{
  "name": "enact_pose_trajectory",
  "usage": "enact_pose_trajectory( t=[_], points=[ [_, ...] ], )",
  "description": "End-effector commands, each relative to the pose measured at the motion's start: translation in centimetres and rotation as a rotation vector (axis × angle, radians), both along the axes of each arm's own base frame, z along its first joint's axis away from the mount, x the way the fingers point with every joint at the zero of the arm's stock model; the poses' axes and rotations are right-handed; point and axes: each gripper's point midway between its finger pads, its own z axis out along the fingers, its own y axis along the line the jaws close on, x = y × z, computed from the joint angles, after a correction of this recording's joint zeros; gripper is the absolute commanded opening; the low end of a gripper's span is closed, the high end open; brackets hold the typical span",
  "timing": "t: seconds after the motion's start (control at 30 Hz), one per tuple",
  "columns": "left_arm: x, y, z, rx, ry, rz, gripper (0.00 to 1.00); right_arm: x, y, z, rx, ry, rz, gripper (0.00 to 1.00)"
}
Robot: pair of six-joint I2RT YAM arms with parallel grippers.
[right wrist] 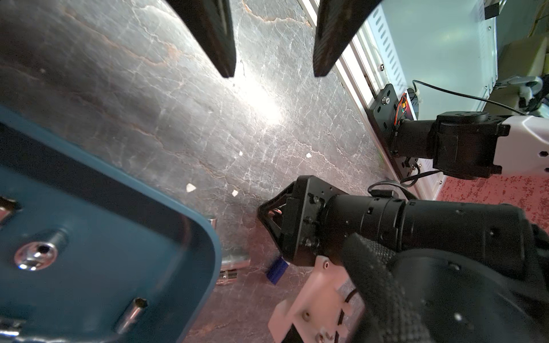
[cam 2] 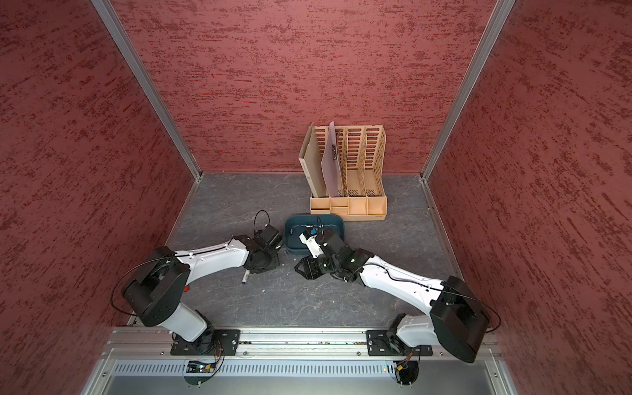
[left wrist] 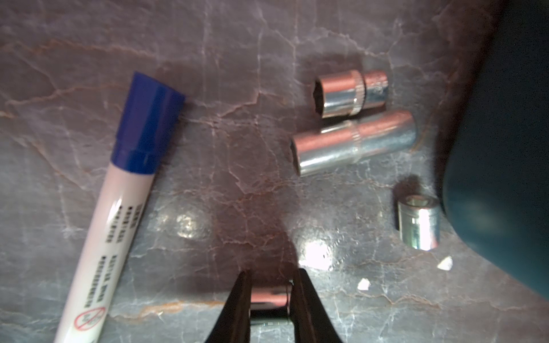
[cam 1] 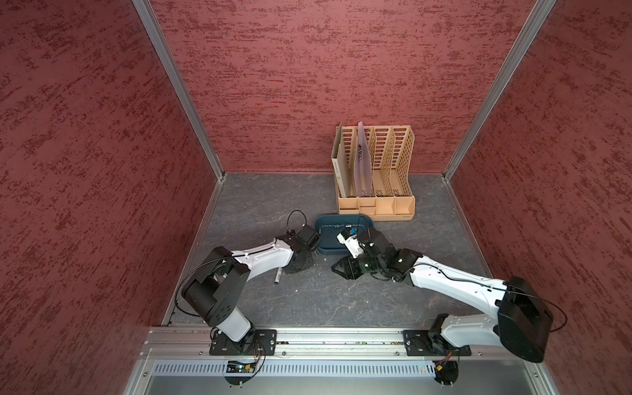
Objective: Put the socket on the desktop into the storage box
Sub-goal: Pick up the socket head at the center of the board, then place the socket head in the storage box.
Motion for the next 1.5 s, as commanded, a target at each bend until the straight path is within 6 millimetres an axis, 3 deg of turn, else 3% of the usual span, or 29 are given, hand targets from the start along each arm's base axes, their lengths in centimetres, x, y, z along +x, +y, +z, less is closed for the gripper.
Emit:
enact_pose_trajectory(
  t=[0.0,0.5,0.97,1.23,1.47],
  points=[
    [-0.2,-0.3,0.8,-0.015,0.004,-0.023,0.1,0.1,0.2,1.3,0.032,-0.032,-0.004,0.47],
    [1.3,-2.1,5.3,-0.088,-0.072,-0.061,0.1,1.4,-1.3,2.0,0.029,-0.044,-0.066,0.47],
    [4.4,-5.6,8.9,-0.167,-0.129,-0.107,0.1,3.6,-4.2,2.5,0.015,-0.06,-0.184,0.47],
    [6.9,-8.3,9.4,-0.186,-0.141,-0.143,0.1,4.8,-5.9,2.5,0.01,-0.057,-0.258,0.47],
    [8.9,-10.2,8.4,-0.189,-0.129,-0.166,0.1,5.1,-6.8,2.3,0.01,-0.051,-0.289,0.47]
  ],
)
